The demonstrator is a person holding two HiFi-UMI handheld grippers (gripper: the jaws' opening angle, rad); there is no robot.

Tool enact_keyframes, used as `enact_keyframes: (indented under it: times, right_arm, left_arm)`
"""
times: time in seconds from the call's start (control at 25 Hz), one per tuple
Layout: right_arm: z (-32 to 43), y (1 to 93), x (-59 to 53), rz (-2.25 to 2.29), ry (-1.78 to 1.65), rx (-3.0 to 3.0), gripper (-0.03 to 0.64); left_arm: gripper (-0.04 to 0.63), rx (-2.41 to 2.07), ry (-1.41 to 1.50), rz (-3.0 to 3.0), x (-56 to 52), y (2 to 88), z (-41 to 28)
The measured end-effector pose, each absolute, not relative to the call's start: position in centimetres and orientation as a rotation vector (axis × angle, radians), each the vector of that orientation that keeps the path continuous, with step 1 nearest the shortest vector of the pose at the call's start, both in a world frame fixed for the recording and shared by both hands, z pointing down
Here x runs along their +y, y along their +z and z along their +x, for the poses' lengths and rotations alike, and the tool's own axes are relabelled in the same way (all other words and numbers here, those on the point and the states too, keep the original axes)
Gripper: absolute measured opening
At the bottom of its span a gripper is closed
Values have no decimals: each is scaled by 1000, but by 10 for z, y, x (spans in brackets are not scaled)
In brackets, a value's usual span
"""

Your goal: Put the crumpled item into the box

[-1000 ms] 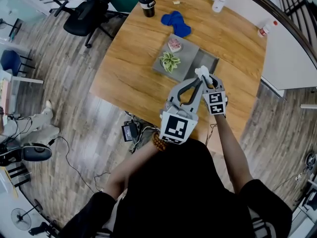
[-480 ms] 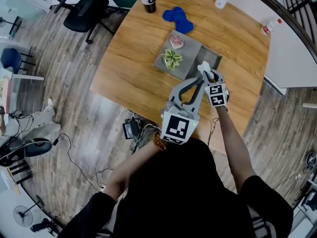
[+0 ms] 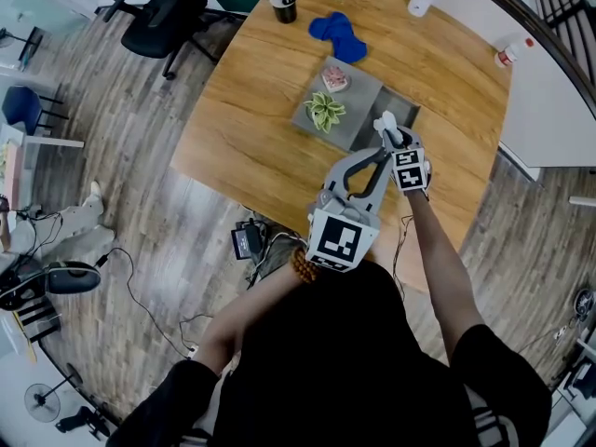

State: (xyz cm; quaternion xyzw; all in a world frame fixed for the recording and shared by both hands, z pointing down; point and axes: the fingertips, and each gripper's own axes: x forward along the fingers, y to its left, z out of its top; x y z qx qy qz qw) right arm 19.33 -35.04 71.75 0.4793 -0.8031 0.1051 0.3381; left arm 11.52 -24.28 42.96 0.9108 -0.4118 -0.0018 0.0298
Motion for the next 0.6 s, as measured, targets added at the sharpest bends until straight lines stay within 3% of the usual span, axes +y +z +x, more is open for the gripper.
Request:
enact_keyframes:
  times: [0.28, 0.36, 0.44, 0.52, 0.6]
  right_arm:
    - [196, 737, -351, 1219, 288, -2046, 117]
    - [195, 742, -354, 1209, 310, -2042, 160]
    - [207, 755, -326, 1182, 495, -1889, 246]
    - [239, 781, -247, 1077, 870, -1499, 264]
    - [253, 788, -211, 1013, 1012, -1313, 271]
  left_arm:
    - [52, -1269, -11, 2800, -243, 431, 115]
    - [51, -1268, -9, 2803, -245, 430, 115]
    - [52, -1261, -5, 2807, -245, 431, 117]
    - [52, -1252, -5, 2814, -245, 431, 120]
    - [52, -1249, -5, 2824, -245, 428, 122]
